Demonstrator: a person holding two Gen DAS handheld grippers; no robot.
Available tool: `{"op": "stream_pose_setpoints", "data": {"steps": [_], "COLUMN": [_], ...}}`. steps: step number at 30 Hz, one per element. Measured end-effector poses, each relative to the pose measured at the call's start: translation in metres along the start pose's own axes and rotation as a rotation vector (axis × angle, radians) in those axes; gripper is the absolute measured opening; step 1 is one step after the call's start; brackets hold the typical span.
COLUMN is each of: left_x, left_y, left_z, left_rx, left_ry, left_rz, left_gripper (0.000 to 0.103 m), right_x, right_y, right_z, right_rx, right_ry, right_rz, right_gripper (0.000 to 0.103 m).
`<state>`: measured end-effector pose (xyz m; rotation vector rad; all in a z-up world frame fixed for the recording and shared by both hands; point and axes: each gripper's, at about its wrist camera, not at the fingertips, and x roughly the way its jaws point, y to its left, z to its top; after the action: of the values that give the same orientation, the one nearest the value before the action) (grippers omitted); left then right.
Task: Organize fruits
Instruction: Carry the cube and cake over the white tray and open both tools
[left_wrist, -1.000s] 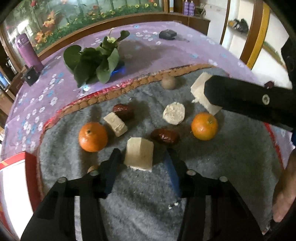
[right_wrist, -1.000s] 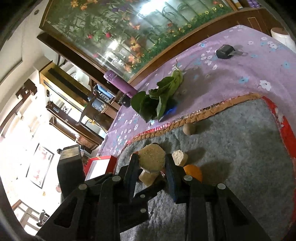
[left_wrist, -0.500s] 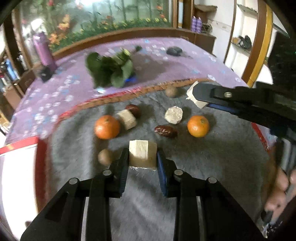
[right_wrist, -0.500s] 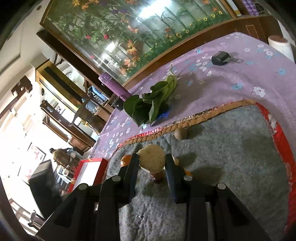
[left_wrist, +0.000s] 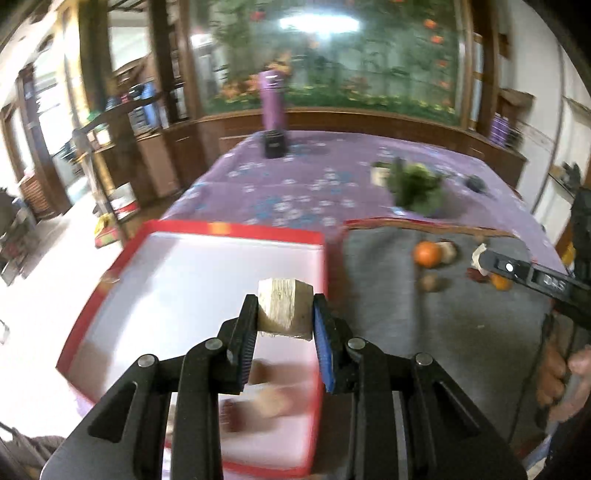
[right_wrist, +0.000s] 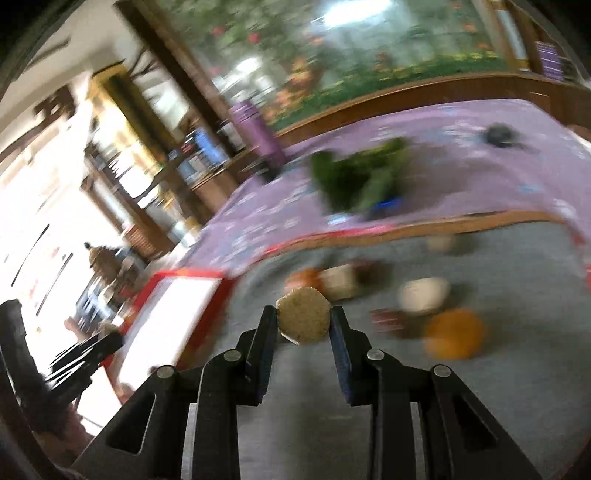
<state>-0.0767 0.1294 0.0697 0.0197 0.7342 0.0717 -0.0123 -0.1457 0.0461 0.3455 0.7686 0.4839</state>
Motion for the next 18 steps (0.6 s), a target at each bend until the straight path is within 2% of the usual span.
{"op": "stream_pose_setpoints", "data": {"steps": [3,6,9,18], "left_x": [0.007,0.012,0.013,0.028], "left_y": [0.028,0.048,0.065,0.083], "left_z": [-0.009,-0.019,-0.029,-0.042], "left_rx": [-0.047,-0.082,-0.105,-0.104], "left_ry": [0.019,0.042,0.055,0.105], "left_rz": [0.03,0.062,0.082,0.174], "left_gripper": [0.026,0.026,0.026,0.027], "right_x": [0.024,0.049,0.072,0.124], "right_y": [0.064,0.113,0.151,0.187], "right_z": [-0.007,-0.018,-0.028,-0.055], "right_rx": [-0.119,-0.186,-0.252,-0.288], "right_ry": [0.052,0.102,0.136,0.245], "right_rz": [0.058,0.12,0.138,0.116], "right_gripper": [0.029,0.029,0.029,0.029]}}
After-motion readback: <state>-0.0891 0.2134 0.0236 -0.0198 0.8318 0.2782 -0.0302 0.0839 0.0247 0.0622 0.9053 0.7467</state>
